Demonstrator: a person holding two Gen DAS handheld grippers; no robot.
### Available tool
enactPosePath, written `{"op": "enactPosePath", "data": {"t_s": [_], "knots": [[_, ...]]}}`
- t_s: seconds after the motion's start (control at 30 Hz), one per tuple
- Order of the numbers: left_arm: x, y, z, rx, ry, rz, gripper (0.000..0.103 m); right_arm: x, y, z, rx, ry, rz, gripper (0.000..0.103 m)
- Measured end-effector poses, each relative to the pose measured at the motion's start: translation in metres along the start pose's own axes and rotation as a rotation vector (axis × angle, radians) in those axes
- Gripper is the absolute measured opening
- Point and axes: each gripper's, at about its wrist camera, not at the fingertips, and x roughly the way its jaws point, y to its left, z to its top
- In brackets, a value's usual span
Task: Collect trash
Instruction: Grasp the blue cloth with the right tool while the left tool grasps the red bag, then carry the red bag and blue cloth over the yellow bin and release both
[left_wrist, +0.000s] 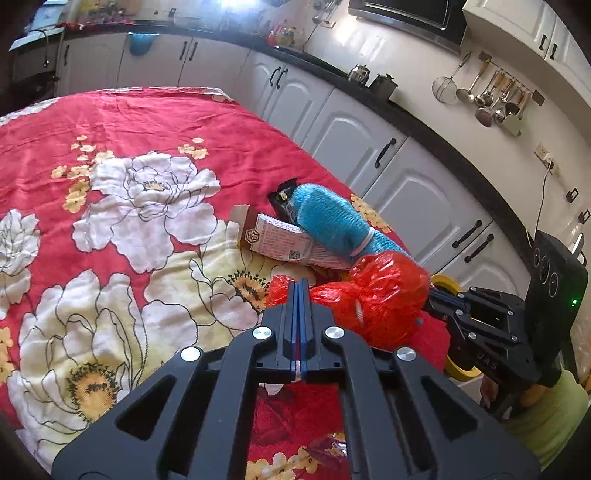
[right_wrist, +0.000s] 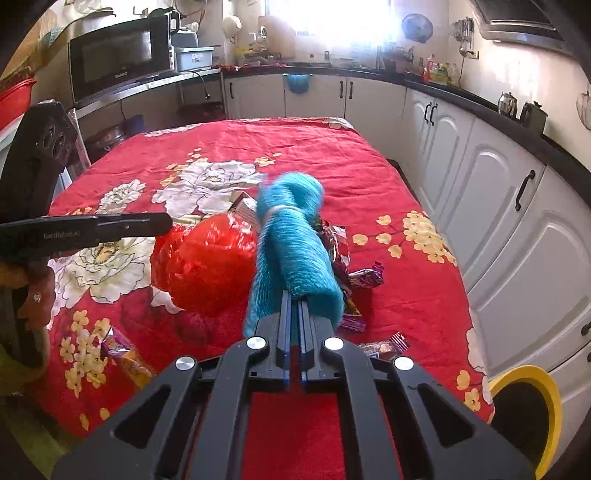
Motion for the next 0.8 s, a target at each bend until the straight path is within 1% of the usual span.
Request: {"op": "enactPosePath", "data": {"t_s": [0.2, 0.33, 0.47, 0.57, 0.8], "knots": [[0.001, 0.002, -0.003, -0.005, 0.01, -0.004, 0.0, 0.003, -0.006, -0.004, 0.03, 0.021, -0.01, 0.005], [-0.008, -0.003, 0.0, 0.006, -0.013, -0.012, 0.0, -0.003, -0.011, -0.001, 0.072, -0.022, 0.003, 0.003], [-0.021, -0.01, 0.004, 0.016, -0.045, -0.025, 0.0, -0.016, -0.012, 0.004, 0.075, -0.071, 0.018, 0.002], [-0.03, -0.018, 0.01, 0.025, -0.073, -0.038, 0.0, -0.03, -0.012, 0.01, 0.082, -0.122, 0.033, 0.002], [-0.048, -0.04, 0.022, 0.047, -0.128, -0.075, 0.0, -0.062, -0.008, 0.022, 0.083, -0.218, 0.031, 0.002]]}}
